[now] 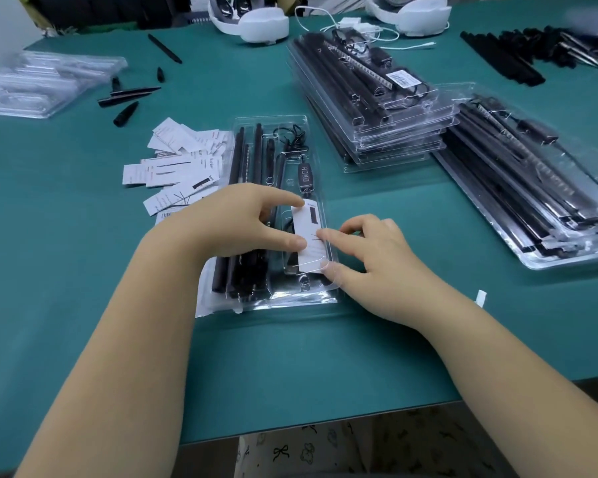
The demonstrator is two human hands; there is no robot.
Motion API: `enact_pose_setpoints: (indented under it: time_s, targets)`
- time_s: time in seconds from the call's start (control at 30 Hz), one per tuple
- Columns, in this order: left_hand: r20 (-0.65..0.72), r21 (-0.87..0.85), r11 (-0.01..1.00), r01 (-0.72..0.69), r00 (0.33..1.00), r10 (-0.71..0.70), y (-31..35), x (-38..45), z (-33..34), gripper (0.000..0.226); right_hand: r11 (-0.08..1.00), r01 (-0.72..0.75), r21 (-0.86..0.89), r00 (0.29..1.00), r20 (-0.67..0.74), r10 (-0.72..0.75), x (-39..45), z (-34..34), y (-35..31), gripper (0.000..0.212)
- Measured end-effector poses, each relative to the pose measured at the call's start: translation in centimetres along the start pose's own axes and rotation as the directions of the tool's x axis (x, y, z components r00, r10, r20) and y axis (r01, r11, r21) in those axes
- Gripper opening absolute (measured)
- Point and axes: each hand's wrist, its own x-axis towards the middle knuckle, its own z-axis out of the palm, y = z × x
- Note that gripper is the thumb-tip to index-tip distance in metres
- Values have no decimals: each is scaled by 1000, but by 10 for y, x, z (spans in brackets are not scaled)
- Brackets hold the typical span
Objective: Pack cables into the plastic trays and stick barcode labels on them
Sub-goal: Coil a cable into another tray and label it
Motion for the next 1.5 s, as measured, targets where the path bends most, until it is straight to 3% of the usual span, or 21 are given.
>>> enact_pose_setpoints:
  time_s: [0.17,0.5,0.8,0.97,1.17,1.37,1.5]
  targets:
    - [2,26,1000,-16,1000,16,2,3,-2,57,986,-59,156,992,-102,76,4,2,-1,47]
    - [68,57,998,12,998,-16,1,6,-2,61,984,-84,160,977,-179,112,8,8,-4,43]
    - [74,28,999,17,997,-19,-1,7,-3,62,985,-43,-169,996,-86,28,8,7,-2,39]
    - [88,42,998,53,995,-56,2,3,-4,64,991,-43,-126,997,-69,34,11,3,0,36]
    - [141,52,994,93,985,-99,16,-1,-7,99,992,-121,43,979,-158,126,12,0,-5,32]
    - [151,80,992,97,983,-108,13,0,-5,101,987,-148,65,951,-265,160,9,-1,-8,42]
    - [153,74,992,98,982,-109,14,1,-5,100,991,-120,60,964,-232,130,8,-1,-7,37]
